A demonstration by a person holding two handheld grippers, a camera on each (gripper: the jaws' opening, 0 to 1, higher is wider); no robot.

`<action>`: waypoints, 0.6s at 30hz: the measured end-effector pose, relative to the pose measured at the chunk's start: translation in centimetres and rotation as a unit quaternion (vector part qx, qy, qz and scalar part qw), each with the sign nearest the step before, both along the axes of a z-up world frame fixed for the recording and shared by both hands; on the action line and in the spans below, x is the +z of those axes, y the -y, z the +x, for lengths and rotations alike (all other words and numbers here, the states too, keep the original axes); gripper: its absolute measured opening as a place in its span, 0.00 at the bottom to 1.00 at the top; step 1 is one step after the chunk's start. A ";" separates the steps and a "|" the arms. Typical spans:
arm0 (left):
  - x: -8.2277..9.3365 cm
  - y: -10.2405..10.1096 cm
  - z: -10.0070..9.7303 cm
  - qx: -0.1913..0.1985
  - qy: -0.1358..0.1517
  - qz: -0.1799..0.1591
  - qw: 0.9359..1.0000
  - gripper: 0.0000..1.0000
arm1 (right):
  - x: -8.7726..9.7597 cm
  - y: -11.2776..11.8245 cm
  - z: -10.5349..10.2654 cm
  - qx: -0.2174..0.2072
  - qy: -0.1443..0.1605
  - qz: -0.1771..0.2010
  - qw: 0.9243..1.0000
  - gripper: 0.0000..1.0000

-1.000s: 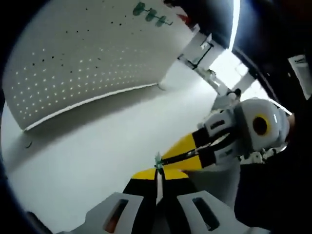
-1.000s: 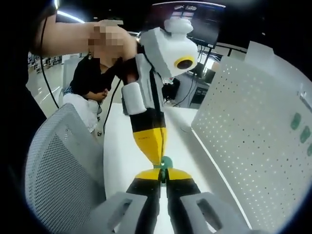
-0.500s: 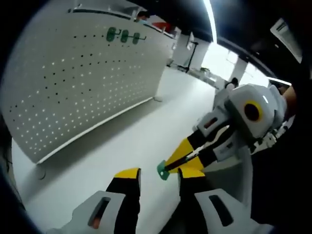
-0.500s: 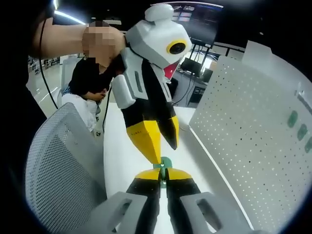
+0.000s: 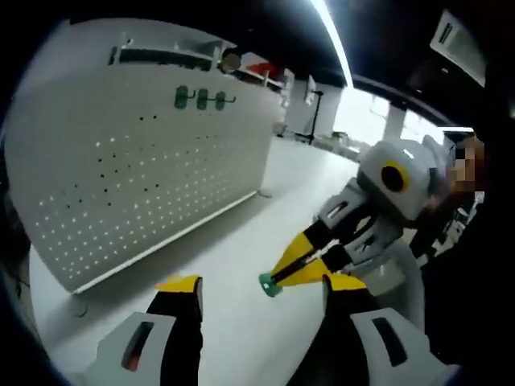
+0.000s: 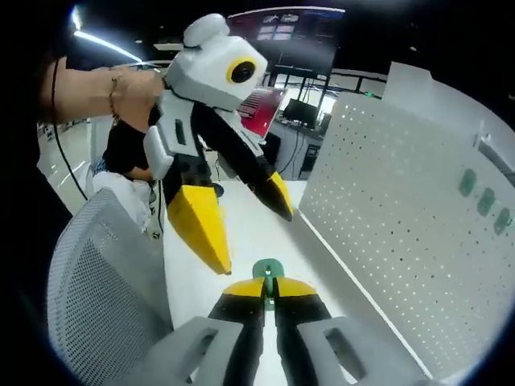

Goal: Insert the hook assembly into the mounting plate slot until the hook locks in place.

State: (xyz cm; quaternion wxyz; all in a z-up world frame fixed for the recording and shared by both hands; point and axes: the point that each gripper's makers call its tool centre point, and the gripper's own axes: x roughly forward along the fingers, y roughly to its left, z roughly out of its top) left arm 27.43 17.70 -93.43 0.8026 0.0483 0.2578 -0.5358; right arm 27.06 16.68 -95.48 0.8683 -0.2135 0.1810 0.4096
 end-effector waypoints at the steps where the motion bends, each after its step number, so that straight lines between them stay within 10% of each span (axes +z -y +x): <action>1: 0.2 0.1 0.0 0.001 0.005 -0.005 1.000 0.69 | 0.3 0.0 0.2 -0.006 -0.001 0.010 1.000 0.00; 18: 1.1 0.0 -0.2 0.052 -0.009 -0.057 0.997 0.95 | 2.4 0.3 2.0 -0.083 -0.055 0.146 0.984 0.00</action>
